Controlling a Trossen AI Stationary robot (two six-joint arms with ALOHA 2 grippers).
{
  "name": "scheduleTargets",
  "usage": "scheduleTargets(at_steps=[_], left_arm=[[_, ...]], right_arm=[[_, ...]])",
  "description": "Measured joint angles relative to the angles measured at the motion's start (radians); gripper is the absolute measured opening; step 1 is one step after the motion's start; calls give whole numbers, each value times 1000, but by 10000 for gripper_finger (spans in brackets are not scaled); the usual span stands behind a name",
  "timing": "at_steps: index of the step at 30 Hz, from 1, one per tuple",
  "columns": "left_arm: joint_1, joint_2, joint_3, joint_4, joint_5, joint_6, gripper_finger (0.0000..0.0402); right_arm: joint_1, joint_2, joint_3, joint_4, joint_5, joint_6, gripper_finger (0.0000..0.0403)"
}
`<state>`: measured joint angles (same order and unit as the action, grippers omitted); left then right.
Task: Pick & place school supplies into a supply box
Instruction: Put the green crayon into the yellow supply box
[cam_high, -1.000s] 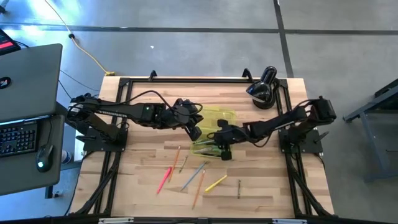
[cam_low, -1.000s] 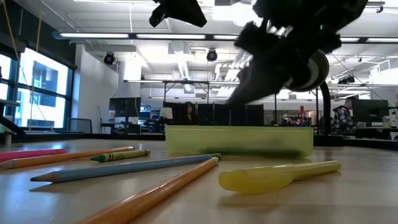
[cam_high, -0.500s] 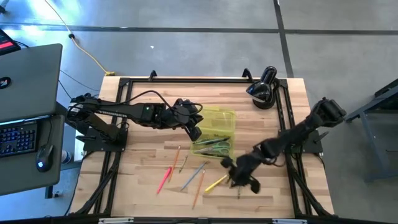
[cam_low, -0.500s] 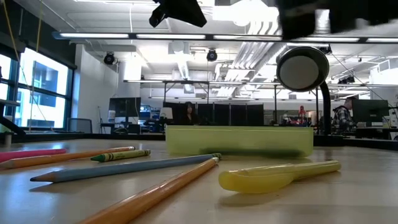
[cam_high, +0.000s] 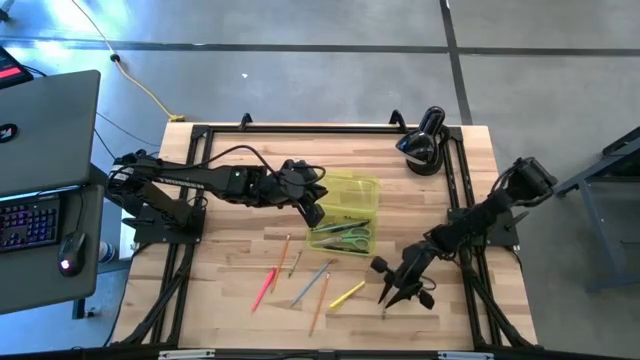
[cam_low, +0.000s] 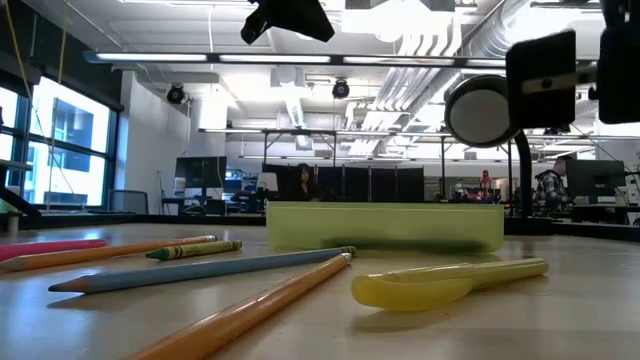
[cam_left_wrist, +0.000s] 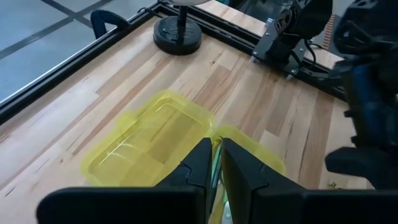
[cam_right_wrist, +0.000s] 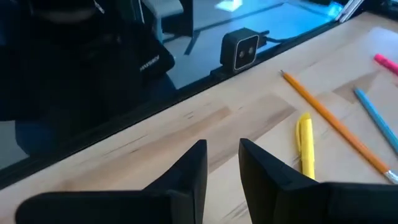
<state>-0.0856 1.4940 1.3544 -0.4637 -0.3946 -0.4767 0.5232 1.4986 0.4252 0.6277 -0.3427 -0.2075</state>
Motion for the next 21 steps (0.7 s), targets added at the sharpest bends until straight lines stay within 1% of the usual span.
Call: scheduleTargets(at_steps=[3,6,7,11,13,17,19,21], left_arm=[[0,0,0,0,0,0,67],[0,0,0,0,-4,0,67],[0,0,0,0,-6,-1,67],[0,0,0,0,-13,-3,67],[0,0,0,1,-20,-5,67],[0,0,0,7,-27,-8,67],[0,0,0,13,-27,-8,67],[0,0,0,20,-27,-8,67]], right_arm=[[-2,0,-45,59,6,-17,71],[-2,0,-56,48,28,-83,71],[-2,0,-56,35,21,-98,71],[-14,0,-55,-1,-91,-170,71],[-23,0,-56,-8,-125,-214,71],[-57,0,-56,-10,-136,-314,71],[-76,0,-56,-10,-141,-341,71],[-96,0,-55,-11,-176,-344,71]])
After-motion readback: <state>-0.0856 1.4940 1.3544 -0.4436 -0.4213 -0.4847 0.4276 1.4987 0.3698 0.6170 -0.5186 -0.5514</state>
